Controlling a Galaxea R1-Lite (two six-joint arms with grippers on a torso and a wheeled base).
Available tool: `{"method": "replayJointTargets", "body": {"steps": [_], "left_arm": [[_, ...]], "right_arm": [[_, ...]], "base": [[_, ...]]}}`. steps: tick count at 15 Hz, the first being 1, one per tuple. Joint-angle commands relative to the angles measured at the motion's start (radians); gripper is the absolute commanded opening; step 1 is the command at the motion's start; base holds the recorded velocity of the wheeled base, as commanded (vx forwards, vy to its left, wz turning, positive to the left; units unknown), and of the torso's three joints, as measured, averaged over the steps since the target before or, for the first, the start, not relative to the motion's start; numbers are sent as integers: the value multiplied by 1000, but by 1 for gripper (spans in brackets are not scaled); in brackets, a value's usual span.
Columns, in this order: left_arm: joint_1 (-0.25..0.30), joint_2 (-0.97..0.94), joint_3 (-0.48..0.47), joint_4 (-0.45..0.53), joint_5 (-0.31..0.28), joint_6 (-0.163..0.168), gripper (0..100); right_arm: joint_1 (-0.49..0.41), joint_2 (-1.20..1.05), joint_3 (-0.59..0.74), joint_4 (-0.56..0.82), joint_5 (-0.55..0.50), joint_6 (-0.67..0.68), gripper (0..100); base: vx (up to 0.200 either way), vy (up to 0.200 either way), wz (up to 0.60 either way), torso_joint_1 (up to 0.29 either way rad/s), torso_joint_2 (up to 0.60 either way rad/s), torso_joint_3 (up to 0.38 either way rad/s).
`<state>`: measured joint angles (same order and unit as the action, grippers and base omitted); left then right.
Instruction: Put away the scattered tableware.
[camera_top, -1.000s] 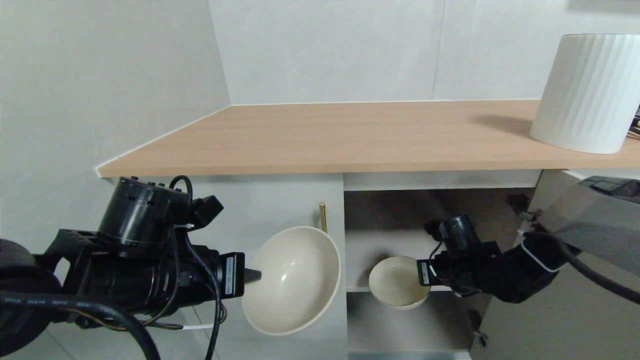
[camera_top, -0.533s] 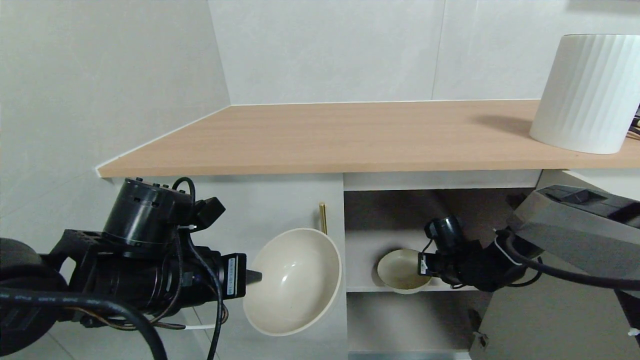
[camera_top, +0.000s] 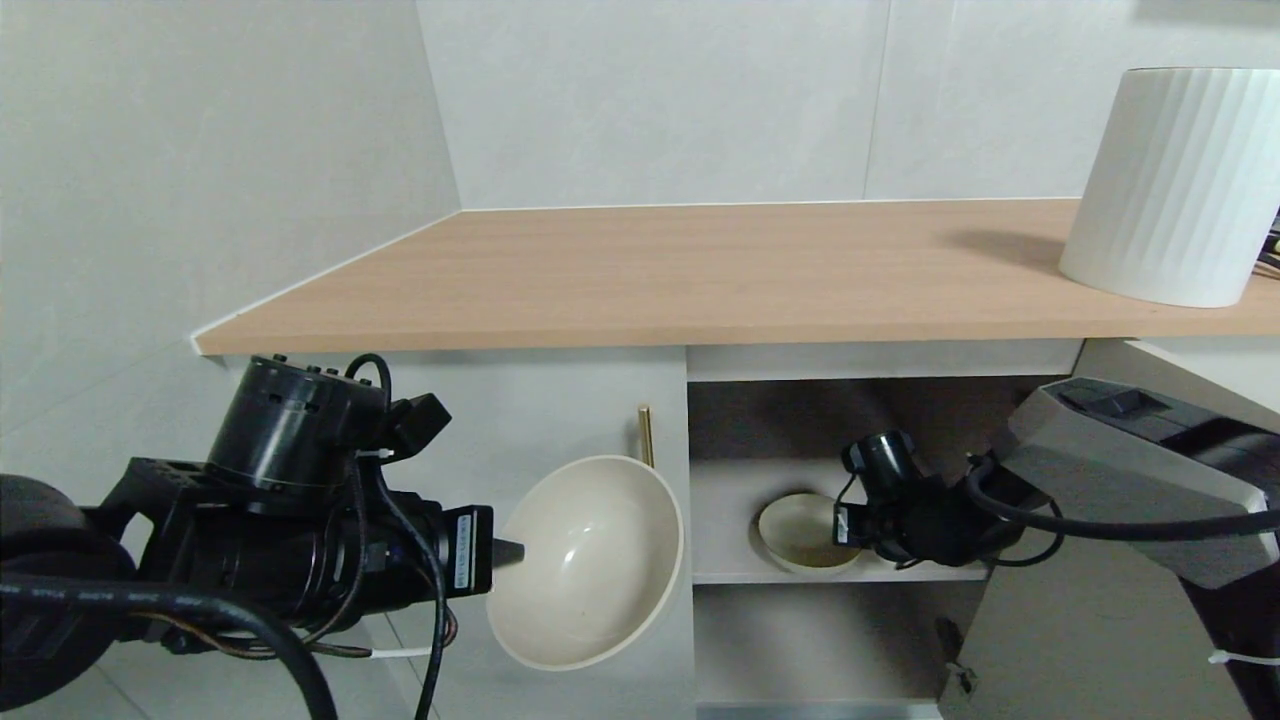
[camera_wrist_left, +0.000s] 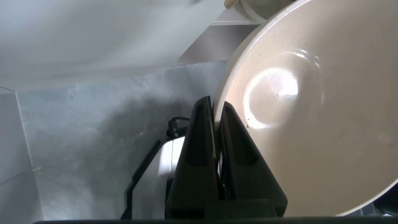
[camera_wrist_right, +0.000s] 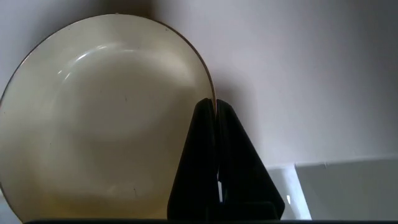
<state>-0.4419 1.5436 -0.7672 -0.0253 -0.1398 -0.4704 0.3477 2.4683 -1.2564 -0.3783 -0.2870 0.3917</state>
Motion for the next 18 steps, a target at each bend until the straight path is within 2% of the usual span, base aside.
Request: {"method": "replayJointTargets", "body": {"steps": [1,6,12,13,18], "left_arm": [[0,1,0,-1,0,-1,0],[0,6,0,-1,0,-1,0],[0,6,0,-1,0,-1,0],[0,7,2,-1,0,-1,0],[0,6,2,-1,2,-1,0]], "right_arm": [[1,15,-20,-5,-3,4,0],[-12,40,-63,-8,-50,6,0],[-15,43,-74,-10,-55,9,0],[-15,43,-75,-10,-57,9,100],[-18,38,-84,-10,-57,27,100]], "base": [[0,0,0,0,0,0],[0,0,0,0,0,0],[0,0,0,0,0,0],[0,0,0,0,0,0],[0,0,0,0,0,0]]}}
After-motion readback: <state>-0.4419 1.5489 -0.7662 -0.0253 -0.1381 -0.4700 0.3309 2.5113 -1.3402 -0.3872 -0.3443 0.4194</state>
